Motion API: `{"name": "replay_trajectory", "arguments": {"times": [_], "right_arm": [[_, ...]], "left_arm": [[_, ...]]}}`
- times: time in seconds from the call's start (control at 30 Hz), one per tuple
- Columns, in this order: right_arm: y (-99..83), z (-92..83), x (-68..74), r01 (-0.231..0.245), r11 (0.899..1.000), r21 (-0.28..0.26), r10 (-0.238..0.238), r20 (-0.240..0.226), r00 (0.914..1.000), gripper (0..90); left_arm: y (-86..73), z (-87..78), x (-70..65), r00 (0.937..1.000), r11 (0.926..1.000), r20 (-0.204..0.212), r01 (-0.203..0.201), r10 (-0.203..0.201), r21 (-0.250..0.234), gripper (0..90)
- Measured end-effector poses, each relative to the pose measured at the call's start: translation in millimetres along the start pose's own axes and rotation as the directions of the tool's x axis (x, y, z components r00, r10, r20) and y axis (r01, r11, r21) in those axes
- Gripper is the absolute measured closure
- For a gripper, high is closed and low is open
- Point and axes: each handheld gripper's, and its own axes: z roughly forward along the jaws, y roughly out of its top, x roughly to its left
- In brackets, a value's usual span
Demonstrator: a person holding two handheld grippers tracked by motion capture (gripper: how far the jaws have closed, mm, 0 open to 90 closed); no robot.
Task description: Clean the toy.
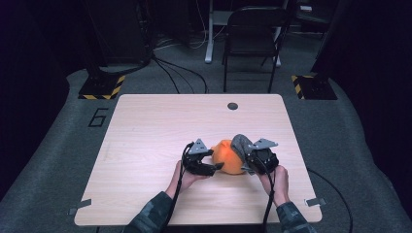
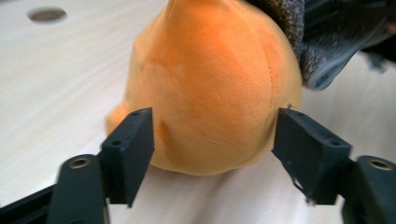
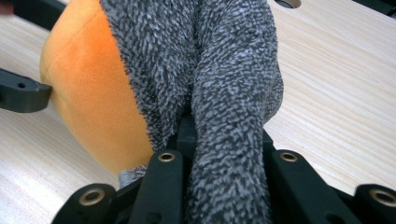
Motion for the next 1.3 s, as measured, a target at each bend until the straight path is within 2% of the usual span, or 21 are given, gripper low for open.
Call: {"name": "replay_trajectory", "arguments": {"times": [0.1,0.17,0.23,0.3,0.4,0.53,0.57,0.67,0.77,0.83,0.87,0.9,0.97,1.07,1.1,1.2,1.3], "right_arm": [[1.4,1.6,0.6,-0.001,1.0,0.001,0.001,0.0,1.0,74.1],[1.3,1.8,-0.1,0.001,1.0,0.0,-0.001,-0.005,1.0,74.1],[1.4,2.2,-0.5,0.002,1.0,0.0,-0.002,-0.006,1.0,74.0],[1.5,2.8,-0.6,0.001,1.0,-0.002,-0.001,-0.004,1.0,74.1],[2.0,3.8,-0.9,0.001,1.0,0.0,-0.001,-0.007,1.0,74.0],[2.1,4.7,-0.4,0.0,1.0,-0.001,0.0,-0.01,0.9999,74.1],[2.1,4.9,-0.3,-0.001,1.0,-0.001,0.001,-0.009,1.0,74.1],[2.2,5.5,-0.1,-0.002,1.0,-0.001,0.002,-0.009,1.0,74.1],[2.1,5.8,0.6,-0.006,1.0,0.002,0.006,-0.015,0.9999,74.1],[2.1,6.2,0.4,-0.006,1.0,-0.001,0.006,-0.018,0.9998,74.1],[2.0,6.4,0.2,-0.004,1.0,-0.003,0.004,-0.02,0.9998,74.1],[1.9,6.4,0.0,-0.006,1.0,-0.006,0.005,-0.023,0.9997,74.1],[1.7,6.2,-0.4,-0.008,1.0,-0.015,0.008,-0.028,0.9996,74.1],[2.3,-4.1,-14.8,-0.063,0.997,-0.051,0.059,-0.065,0.9961,73.9],[1.6,-8.3,-20.9,-0.073,0.996,-0.06,0.07,-0.046,0.9965,73.9],[-6.6,-18.5,-41.5,-0.102,0.993,-0.057,0.103,0.02,0.9944,73.9],[-20.2,-19.1,-59.4,-0.14,0.99,-0.027,0.142,0.08,0.9867,73.8]], "left_arm": [[-4.6,2.7,3.5,0.9984,0.9981,-0.002,-0.057,0.057,0.024,23.7],[-8.5,7.1,3.5,0.9943,0.9935,-0.032,-0.1,0.102,0.054,19.6],[-12.1,11.4,2.5,0.9876,0.9856,-0.038,-0.149,0.152,0.08,17.1],[-14.6,15.0,3.0,0.9854,0.9825,-0.042,-0.16,0.165,0.094,16.6],[-17.0,17.5,4.5,0.9862,0.9832,-0.034,-0.159,0.162,0.09,16.2],[-21.7,22.5,4.7,0.9791,0.9756,-0.031,-0.197,0.201,0.096,19.8],[-22.8,24.0,3.4,0.976,0.9732,-0.041,-0.209,0.214,0.096,20.8],[-24.4,26.9,-0.3,0.9662,0.9646,-0.065,-0.242,0.249,0.105,27.4],[-25.1,27.8,-2.7,0.9623,0.9623,-0.08,-0.251,0.26,0.104,39.0],[-26.6,28.5,-4.0,0.9621,0.9634,-0.084,-0.252,0.26,0.092,47.5],[-26.9,28.6,-4.4,0.9586,0.9609,-0.095,-0.26,0.269,0.096,52.0],[-26.9,28.8,-4.7,0.9613,0.9643,-0.098,-0.249,0.257,0.09,57.7],[-26.5,28.8,-4.7,0.9619,0.9647,-0.096,-0.248,0.256,0.088,64.6],[-25.2,28.5,-6.6,0.9622,0.9671,-0.113,-0.239,0.248,0.086,67.8],[-25.3,28.1,-6.2,0.9604,0.9651,-0.113,-0.245,0.255,0.092,68.3],[-26.5,28.4,-6.5,0.9638,0.9689,-0.112,-0.234,0.242,0.081,68.7],[-27.2,28.2,-6.8,0.9613,0.9672,-0.117,-0.241,0.25,0.079,69.6]]}}
